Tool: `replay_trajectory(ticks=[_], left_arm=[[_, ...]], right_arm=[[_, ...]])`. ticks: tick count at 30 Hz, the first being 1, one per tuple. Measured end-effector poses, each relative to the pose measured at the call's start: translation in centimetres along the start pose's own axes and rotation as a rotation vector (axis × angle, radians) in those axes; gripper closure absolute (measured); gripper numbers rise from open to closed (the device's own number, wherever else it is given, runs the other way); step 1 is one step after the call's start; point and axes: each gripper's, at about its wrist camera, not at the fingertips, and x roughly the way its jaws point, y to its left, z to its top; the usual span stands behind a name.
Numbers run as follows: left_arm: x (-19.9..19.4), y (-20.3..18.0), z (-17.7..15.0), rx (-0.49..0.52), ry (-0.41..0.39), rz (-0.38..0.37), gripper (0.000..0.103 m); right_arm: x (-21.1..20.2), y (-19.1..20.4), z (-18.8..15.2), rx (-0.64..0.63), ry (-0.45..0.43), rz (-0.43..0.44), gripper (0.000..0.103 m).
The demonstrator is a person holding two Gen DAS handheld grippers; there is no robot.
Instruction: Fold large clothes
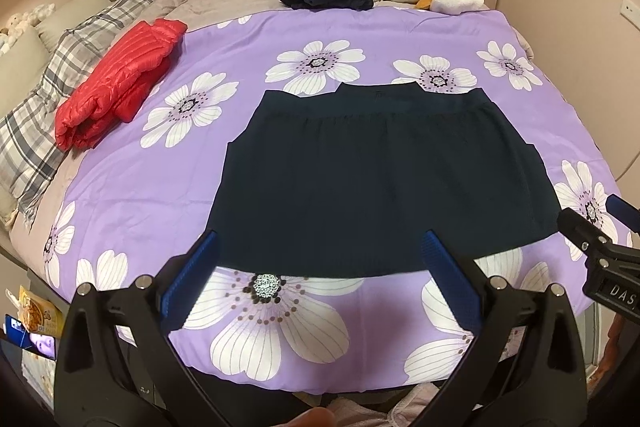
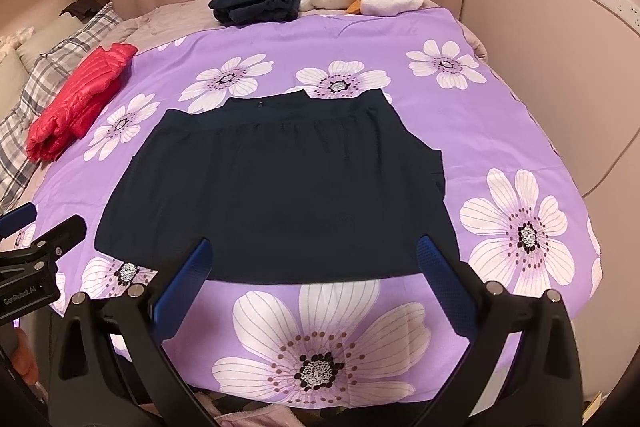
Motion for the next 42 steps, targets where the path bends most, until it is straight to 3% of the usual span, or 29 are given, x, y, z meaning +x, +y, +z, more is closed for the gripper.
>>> replay_trajectory(ticks=[42], left_arm=[[-0.18,0.47,-0.13,-0.015,0.002,0.002,0.002]], right_arm=[[-0.15,-0.57,-0.19,0.015,0.012,-0.002,0.001]])
